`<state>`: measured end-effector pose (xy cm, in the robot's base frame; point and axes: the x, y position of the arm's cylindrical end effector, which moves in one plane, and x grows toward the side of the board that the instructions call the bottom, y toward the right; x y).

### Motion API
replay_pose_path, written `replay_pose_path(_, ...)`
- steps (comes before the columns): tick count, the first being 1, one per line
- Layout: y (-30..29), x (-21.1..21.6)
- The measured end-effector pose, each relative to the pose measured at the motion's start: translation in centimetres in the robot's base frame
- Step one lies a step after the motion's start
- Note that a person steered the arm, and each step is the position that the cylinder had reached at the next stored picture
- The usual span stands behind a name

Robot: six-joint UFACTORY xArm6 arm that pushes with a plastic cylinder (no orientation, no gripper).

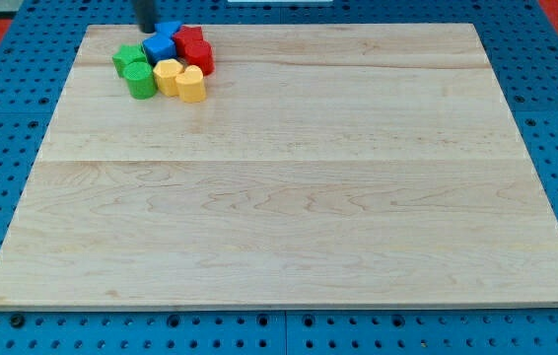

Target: Push the red blocks downwards of the board slightly

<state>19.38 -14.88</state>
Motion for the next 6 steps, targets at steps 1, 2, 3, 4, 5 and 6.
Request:
replay_pose_path(1,9.8,0.1)
replay_pose_path(2,13.4,0.2)
replay_pose_path(3,10.1,-0.1)
replay_pose_path(4,4.2,-0.1)
replay_pose_path(5,3.2,1.0)
replay_pose_path(6,3.9,2.0)
